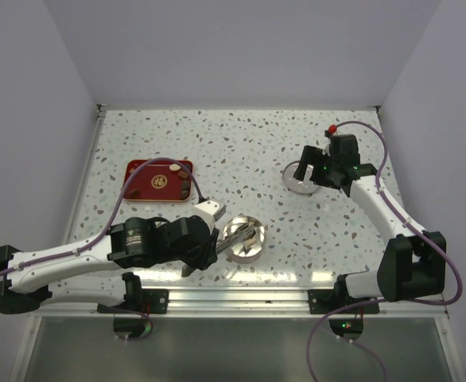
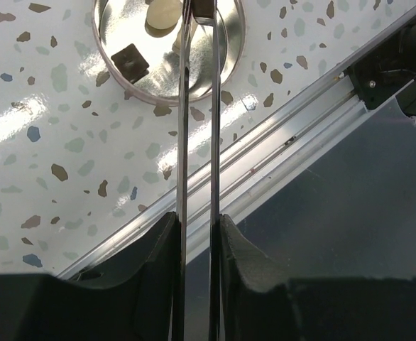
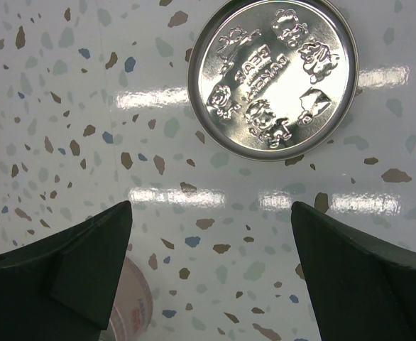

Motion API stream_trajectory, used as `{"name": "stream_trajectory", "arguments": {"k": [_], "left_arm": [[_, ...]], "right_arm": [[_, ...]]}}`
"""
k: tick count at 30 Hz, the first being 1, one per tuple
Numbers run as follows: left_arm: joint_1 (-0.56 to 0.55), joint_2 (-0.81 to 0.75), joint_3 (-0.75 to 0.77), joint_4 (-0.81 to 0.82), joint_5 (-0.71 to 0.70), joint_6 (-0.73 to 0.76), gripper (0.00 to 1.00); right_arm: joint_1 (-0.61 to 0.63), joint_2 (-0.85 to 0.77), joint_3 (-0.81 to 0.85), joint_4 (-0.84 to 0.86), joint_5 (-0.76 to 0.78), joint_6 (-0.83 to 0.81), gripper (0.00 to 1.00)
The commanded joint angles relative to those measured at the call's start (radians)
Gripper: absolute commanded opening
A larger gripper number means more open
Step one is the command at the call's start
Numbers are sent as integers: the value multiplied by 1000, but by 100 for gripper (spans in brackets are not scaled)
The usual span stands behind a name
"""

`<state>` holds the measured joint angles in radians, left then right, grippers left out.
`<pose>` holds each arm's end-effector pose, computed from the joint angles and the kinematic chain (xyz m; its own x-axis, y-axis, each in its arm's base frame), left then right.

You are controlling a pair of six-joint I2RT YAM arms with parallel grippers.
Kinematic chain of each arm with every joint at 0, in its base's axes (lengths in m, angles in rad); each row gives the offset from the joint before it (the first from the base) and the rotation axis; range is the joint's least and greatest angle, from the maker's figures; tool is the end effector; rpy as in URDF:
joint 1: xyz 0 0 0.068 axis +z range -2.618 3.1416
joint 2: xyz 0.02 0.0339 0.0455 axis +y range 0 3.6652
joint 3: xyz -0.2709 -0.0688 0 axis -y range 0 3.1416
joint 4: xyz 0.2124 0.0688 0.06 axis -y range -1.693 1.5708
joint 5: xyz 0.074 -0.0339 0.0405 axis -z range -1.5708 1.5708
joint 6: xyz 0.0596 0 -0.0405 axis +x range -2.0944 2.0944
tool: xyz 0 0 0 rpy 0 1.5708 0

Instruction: Pack the chocolate

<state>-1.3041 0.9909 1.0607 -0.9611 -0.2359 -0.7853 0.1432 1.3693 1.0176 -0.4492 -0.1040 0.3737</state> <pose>0.0562 -0.1528 0.3121 -0.7808 0.2493 -0.5729 0.4910 0.8120 -0.3157 0.2749 0.0459 0.2664 -0.7395 0.2602 -0.6208 0.0607 0.9443 0.3235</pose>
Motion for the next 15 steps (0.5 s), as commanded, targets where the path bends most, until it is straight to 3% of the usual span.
{"name": "stream_trajectory", "arguments": {"k": [1, 15], "left_arm": [[-6, -8, 22, 12, -29, -22, 33], [-6, -8, 27, -5, -34, -20, 38]], "right_arm": [[-2, 1, 38, -5, -8, -1, 97], [-2, 7, 32, -3, -13, -1, 97]]}}
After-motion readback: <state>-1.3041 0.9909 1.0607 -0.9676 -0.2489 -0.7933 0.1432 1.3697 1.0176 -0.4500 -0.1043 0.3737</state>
